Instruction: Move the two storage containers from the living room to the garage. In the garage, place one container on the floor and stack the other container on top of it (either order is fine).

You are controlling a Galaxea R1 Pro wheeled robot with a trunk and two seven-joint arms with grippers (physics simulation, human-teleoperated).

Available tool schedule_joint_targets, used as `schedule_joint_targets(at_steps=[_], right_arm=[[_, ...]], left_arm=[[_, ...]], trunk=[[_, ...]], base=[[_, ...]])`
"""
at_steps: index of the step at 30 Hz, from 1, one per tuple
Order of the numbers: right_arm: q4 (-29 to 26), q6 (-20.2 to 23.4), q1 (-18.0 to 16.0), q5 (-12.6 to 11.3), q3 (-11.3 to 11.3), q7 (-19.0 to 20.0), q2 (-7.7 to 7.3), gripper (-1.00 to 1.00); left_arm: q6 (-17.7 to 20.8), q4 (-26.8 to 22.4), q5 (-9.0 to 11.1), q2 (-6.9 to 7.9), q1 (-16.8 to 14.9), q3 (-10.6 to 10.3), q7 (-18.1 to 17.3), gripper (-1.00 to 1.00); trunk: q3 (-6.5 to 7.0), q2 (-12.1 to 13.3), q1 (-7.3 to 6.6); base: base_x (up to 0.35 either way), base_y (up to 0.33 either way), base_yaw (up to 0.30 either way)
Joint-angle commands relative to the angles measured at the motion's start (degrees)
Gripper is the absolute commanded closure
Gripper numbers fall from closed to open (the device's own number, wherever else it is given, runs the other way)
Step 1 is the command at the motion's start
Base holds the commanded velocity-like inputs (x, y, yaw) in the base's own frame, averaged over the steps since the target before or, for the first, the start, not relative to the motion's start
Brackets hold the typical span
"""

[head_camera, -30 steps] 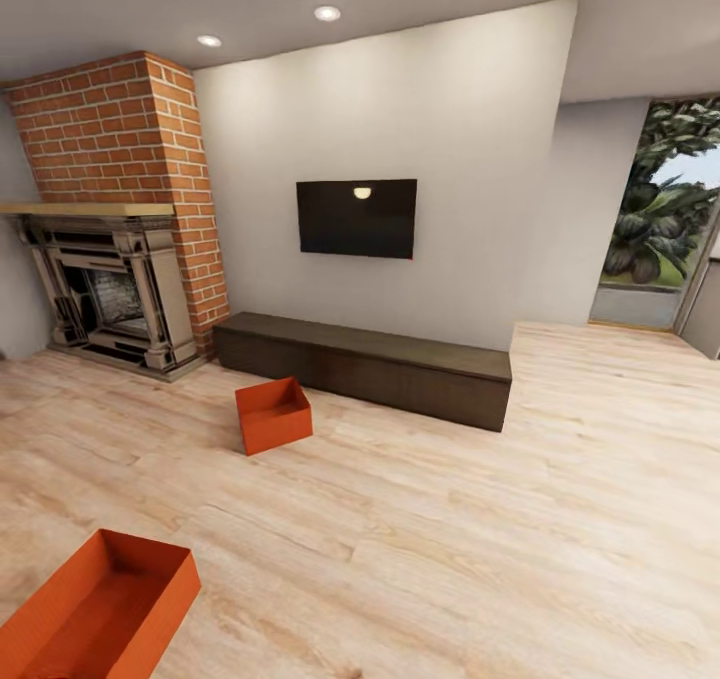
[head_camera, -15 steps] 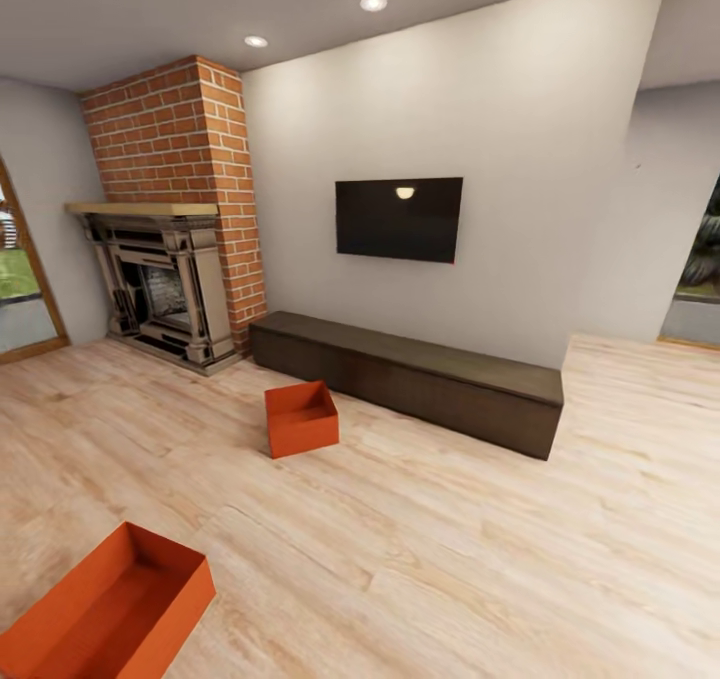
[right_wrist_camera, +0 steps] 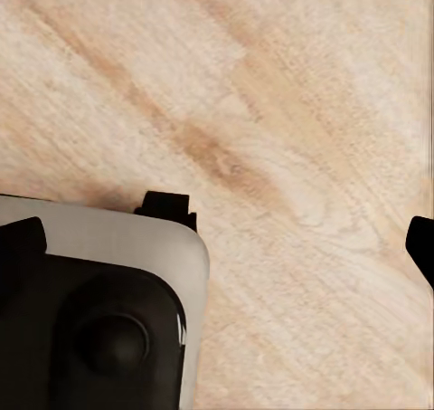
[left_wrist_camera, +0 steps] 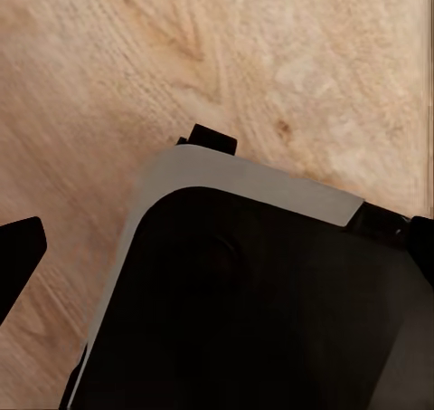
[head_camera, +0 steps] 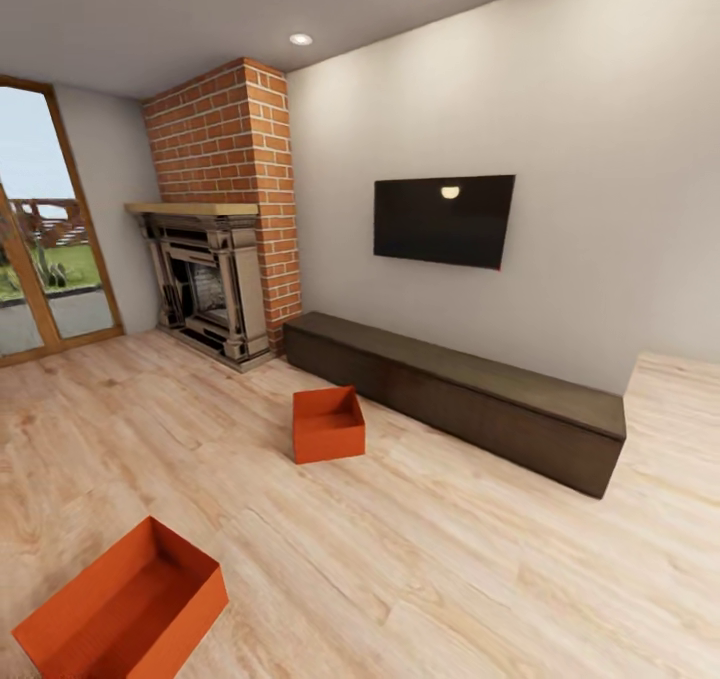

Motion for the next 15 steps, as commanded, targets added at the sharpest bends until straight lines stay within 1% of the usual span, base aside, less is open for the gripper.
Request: schedule_joint_targets(at_steps=[1, 15], right_arm=[[0.18, -0.34, -0.06, -0.59, 0.42, 0.26, 0.0, -1.0], [0.18, -0.34, -0.06, -0.77, 0.07, 0.17, -0.02, -1.0]], left_arm=[[-0.07, -0.05, -0.02, -0.01, 0.0, 0.24, 0.07, -1.0], [0.03, 0.21, 0.13, 0.03, 0.0, 0.32, 0.16, -1.0]], trunk=[[-0.05, -0.03, 0.03], [-0.05, -0.03, 0.03]], base=[[0.262, -0.173, 0.269], [0.262, -0.173, 0.269]])
